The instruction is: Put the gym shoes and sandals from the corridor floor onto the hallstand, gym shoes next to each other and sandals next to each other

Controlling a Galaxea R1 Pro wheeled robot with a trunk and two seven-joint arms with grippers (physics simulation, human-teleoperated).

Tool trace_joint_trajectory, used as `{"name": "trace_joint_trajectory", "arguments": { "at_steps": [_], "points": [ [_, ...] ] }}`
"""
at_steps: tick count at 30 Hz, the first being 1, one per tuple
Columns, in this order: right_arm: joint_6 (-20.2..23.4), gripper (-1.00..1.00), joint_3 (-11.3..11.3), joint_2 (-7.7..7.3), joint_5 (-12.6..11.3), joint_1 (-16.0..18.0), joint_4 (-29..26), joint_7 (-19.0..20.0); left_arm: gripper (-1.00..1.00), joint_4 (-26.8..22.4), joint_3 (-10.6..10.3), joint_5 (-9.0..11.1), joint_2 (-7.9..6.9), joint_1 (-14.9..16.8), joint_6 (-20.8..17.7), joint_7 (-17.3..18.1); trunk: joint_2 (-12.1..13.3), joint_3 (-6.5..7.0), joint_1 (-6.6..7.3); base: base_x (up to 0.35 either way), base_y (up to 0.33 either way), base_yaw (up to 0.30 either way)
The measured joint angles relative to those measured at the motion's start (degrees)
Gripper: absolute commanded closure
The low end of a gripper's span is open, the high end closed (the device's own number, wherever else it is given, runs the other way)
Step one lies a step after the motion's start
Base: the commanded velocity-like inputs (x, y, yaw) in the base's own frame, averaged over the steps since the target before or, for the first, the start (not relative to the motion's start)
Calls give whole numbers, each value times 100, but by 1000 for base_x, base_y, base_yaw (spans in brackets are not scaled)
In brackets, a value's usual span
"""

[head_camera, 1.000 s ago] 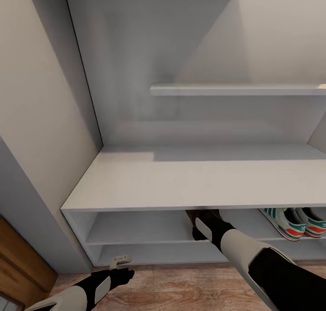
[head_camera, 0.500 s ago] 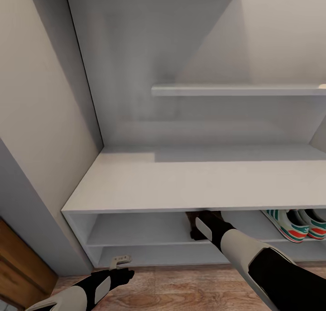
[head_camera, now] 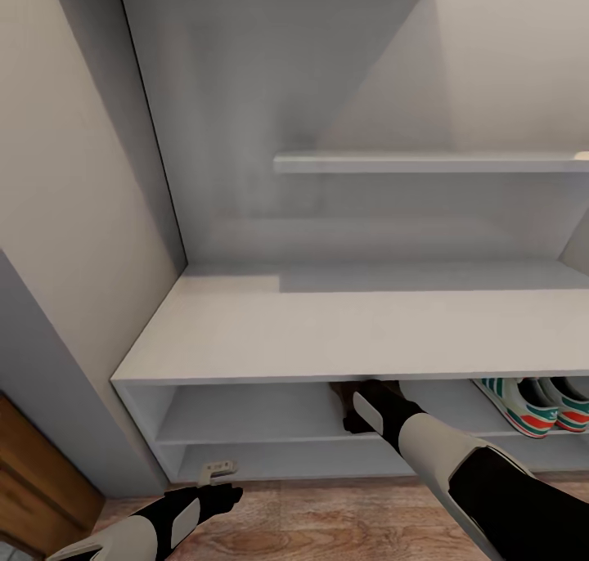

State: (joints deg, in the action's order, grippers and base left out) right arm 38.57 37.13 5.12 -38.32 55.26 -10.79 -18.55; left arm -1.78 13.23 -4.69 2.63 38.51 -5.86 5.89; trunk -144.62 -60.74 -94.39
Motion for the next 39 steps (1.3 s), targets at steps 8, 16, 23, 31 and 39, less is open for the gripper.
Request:
{"name": "trace_joint_trajectory", "arguments": {
  "at_steps": [8,16,23,31,39],
  "points": [
    [1,-100,-2,0,0,1,0,-1,-100,0,0,0,0,0,0,2,0,0,-2,-162,-130,0],
    [1,-100,1,0,0,1,0,-2,-100,0,0,0,0,0,0,2,0,0,-3,-256,-215,0],
    [-1,-100,1,0,0,1,1,-2,-100,0,0,0,0,-1,0,3,0,0,-3,-277,-237,0],
    [-11,-100,3,-24,1,1,7,-2,-100,0,0,0,0,-1,0,2,0,0,-2,-259,-242,0],
    [-303,-100,2,-85,1,-6,44,-2,-100,0,0,0,0,0,0,1,0,0,0,-97,-112,0]
  ]
}}
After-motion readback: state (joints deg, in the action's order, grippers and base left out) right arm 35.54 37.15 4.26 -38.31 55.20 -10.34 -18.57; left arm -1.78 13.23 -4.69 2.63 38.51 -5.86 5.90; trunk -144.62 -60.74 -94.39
